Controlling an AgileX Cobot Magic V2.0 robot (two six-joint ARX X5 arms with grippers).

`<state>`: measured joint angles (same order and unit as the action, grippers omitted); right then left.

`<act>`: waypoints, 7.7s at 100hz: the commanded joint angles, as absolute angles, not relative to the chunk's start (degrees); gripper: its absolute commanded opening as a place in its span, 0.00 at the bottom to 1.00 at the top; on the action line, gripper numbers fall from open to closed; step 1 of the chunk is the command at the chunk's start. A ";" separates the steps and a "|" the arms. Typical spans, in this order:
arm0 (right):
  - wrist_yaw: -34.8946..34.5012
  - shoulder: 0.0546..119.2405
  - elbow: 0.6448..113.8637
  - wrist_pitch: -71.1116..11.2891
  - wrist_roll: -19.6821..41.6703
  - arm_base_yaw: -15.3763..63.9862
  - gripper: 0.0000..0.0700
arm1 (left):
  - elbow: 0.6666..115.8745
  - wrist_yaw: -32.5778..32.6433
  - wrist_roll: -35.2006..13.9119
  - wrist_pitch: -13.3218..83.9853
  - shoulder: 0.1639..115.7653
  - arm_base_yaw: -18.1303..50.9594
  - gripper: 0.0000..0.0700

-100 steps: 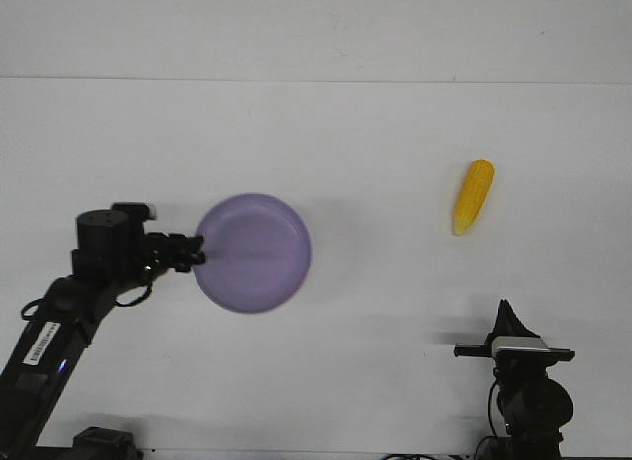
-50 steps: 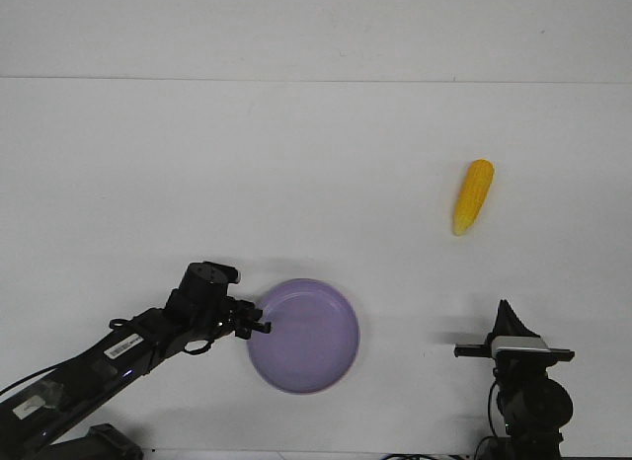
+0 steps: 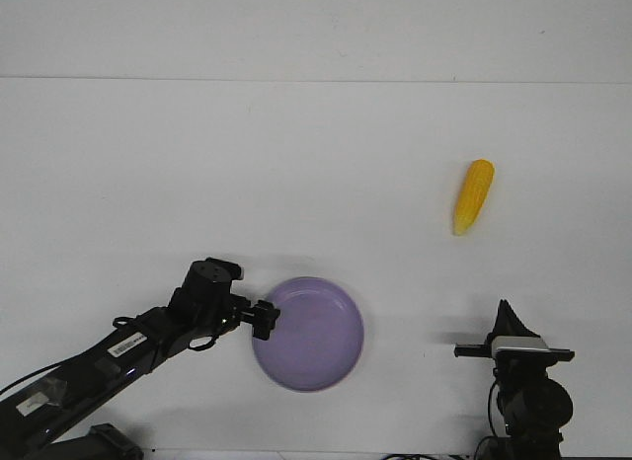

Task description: Place corn on plate with both arms

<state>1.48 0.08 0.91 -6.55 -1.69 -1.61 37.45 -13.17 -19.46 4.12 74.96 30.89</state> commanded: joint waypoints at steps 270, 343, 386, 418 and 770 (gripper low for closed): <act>-1.61 87.37 94.06 -44.38 10.33 3.38 0.19 | 32.75 -1.04 -15.68 24.01 15.29 31.16 0.71; 5.80 77.82 56.49 -29.65 20.97 55.16 0.18 | 32.75 -1.04 -15.68 24.01 15.29 31.14 0.71; 5.41 88.23 56.51 -26.30 20.86 55.99 0.65 | 32.75 -1.04 -15.68 24.08 15.29 31.16 0.71; 6.50 80.29 56.69 -27.07 19.49 55.57 0.71 | 32.75 -1.04 -15.68 24.08 15.29 31.16 0.72; 29.93 29.67 44.93 -34.52 3.33 40.45 0.02 | 0.80 3.88 6.59 -0.73 0.16 2.81 0.02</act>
<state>32.71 31.27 48.12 -37.95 5.82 45.78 1.98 3.97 6.13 -0.01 0.23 2.85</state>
